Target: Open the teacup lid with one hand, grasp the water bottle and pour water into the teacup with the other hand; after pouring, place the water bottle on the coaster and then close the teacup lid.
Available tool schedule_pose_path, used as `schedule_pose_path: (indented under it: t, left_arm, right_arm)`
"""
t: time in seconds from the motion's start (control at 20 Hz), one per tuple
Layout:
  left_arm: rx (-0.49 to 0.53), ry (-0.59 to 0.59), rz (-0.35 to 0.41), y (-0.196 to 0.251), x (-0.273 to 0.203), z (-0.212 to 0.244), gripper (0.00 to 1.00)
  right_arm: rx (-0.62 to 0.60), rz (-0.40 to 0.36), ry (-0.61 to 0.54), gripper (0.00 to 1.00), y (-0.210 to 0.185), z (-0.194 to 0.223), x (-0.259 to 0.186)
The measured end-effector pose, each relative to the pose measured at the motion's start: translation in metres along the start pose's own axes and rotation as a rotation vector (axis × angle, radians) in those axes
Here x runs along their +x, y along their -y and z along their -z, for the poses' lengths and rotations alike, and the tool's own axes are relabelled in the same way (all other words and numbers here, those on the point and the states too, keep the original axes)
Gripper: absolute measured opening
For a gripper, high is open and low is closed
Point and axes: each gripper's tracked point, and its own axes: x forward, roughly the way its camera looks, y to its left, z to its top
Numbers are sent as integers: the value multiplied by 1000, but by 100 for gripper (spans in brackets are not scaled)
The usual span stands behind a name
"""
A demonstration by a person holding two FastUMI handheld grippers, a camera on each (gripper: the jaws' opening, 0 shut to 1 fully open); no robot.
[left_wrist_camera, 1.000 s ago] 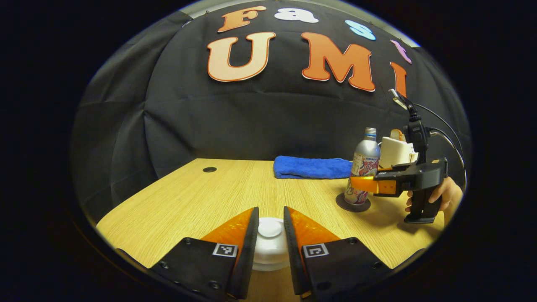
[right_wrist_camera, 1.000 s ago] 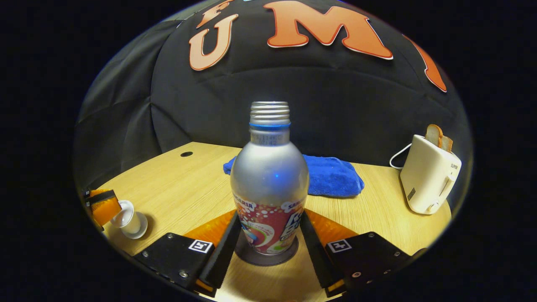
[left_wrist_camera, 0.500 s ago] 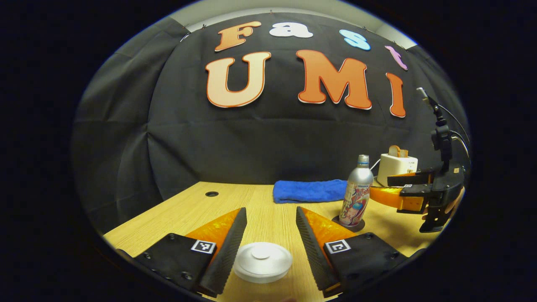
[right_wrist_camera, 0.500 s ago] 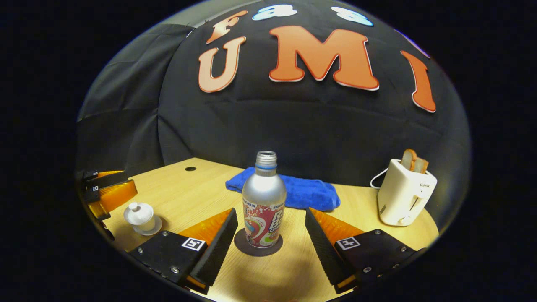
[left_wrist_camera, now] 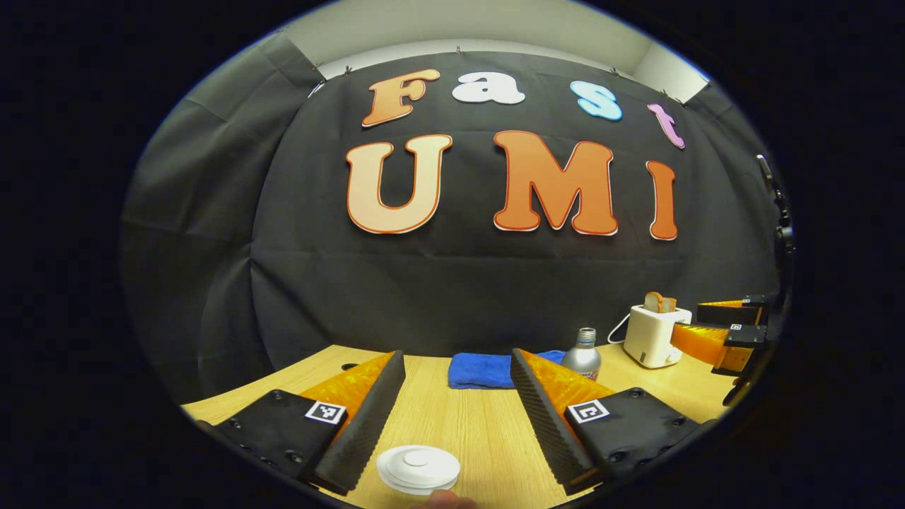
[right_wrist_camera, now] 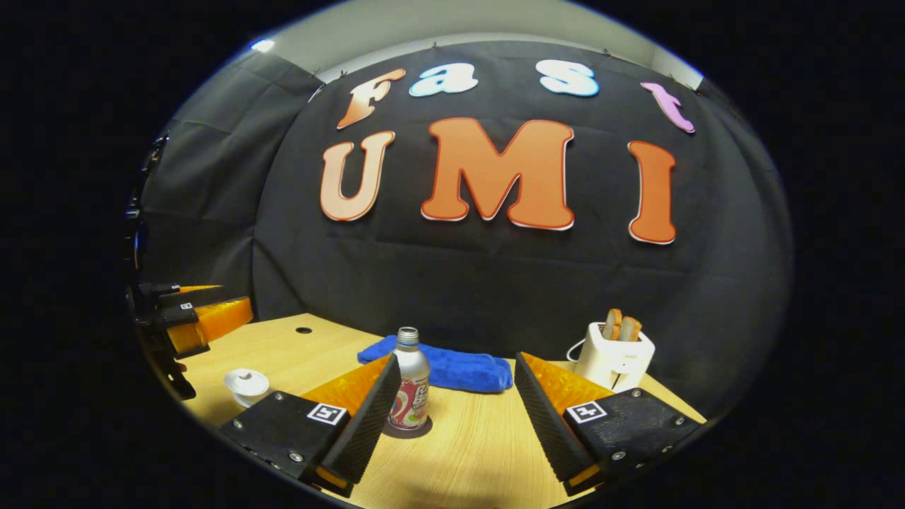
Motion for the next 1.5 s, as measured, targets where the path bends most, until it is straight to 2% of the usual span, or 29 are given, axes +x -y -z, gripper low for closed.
schedule_pose_path:
  t: [0.15,0.2,0.3,0.35,0.4,0.55,0.6,0.95,1.5]
  left_arm:
    - [-14,17,3,5,-3,-12,98]
    - [-14,28,6,7,-4,-14,98]
    - [-17,39,16,10,-4,-13,98]
    - [-23,29,16,9,-4,-7,94]
    - [-28,24,15,10,-3,-5,98]
    - [-26,33,3,6,-4,-9,100]
    - [-20,40,-4,5,-5,-12,98]
    - [6,46,-19,3,-7,-24,100]
    - [18,30,-10,11,-7,-25,98]
  right_arm:
    - [-8,28,67,97,10,-11,-14]
    - [-19,52,82,100,17,-10,-14]
    - [-36,83,66,97,25,0,-17]
    - [-39,83,60,97,26,2,-18]
    - [-40,80,59,98,25,4,-19]
    - [-41,74,65,97,24,-1,-22]
    - [-38,70,68,98,23,-4,-23]
    - [0,40,76,99,17,-18,-29]
    - [11,48,68,99,25,-17,-33]
